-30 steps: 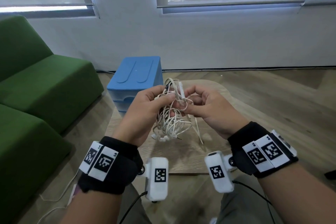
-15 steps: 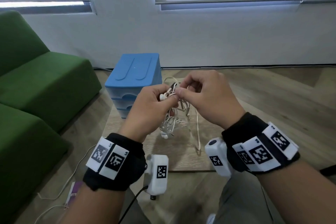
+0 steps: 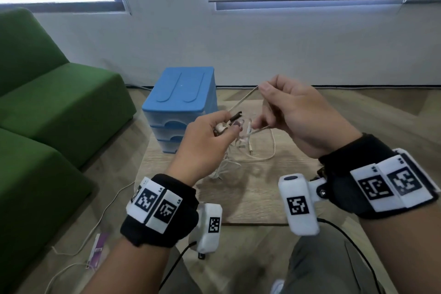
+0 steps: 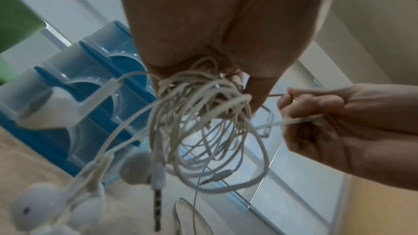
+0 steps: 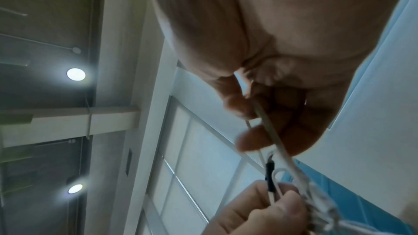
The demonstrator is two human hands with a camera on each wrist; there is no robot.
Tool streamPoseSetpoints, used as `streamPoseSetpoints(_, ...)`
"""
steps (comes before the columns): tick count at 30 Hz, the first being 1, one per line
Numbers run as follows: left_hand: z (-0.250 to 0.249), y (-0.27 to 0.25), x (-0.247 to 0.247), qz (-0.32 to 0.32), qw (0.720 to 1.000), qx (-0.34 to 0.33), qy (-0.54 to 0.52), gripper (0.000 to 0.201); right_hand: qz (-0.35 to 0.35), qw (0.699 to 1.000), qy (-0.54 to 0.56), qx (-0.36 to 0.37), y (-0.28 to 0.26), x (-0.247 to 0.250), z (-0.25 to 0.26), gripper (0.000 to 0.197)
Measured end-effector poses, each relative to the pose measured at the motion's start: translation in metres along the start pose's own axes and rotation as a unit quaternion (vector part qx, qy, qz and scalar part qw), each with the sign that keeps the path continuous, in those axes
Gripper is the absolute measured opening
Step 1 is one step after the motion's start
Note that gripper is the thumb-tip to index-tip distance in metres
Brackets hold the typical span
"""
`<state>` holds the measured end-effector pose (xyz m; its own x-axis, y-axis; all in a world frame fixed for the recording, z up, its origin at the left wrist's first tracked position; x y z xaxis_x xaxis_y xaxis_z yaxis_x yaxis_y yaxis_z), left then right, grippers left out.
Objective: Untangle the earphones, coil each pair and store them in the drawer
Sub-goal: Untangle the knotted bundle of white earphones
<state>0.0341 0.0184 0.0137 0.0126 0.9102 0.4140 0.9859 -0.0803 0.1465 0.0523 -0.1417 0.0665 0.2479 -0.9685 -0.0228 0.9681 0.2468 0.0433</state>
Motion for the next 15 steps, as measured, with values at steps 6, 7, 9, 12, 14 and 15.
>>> streamPoseSetpoints(6,0.000,0.000,0.005,-0.035,0.999,0.005,0.013,0.025,0.048,0.968,-0.246,-0.004,-0.006,0.013,-0.008,0.029)
streamPoseSetpoints(7,-0.003,-0.001,0.006,-0.042,0.999,0.001,0.010,0.024,0.084,0.948,-0.308,-0.006,-0.008,0.011,-0.013,0.032)
streamPoseSetpoints(9,-0.009,0.000,0.008,-0.054,0.998,-0.009,0.013,0.022,0.163,0.912,-0.377,-0.016,-0.014,0.004,-0.024,0.031)
streamPoseSetpoints(12,-0.013,0.000,0.009,-0.053,0.998,-0.013,0.019,0.021,0.187,0.943,-0.276,-0.004,-0.020,-0.005,-0.024,0.022)
streamPoseSetpoints(14,-0.012,-0.001,0.006,-0.030,0.999,0.006,-0.033,0.017,0.135,0.976,-0.165,0.045,-0.017,-0.003,-0.013,0.024)
streamPoseSetpoints(15,-0.012,-0.001,0.004,-0.015,0.997,0.020,-0.077,0.016,0.103,0.984,-0.132,0.066,-0.015,0.000,-0.009,0.024)
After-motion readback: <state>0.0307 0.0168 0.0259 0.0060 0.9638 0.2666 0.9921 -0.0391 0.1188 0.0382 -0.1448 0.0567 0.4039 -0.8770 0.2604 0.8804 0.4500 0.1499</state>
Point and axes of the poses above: each hand's wrist, its own y-axis towards the middle knuckle, its own x-axis out of the back of the hand, z = x × y, the point moved 7 cm from there along y, towards the middle knuckle, and after that the axes turned 2 degrees about y, right-handed, at the moved point
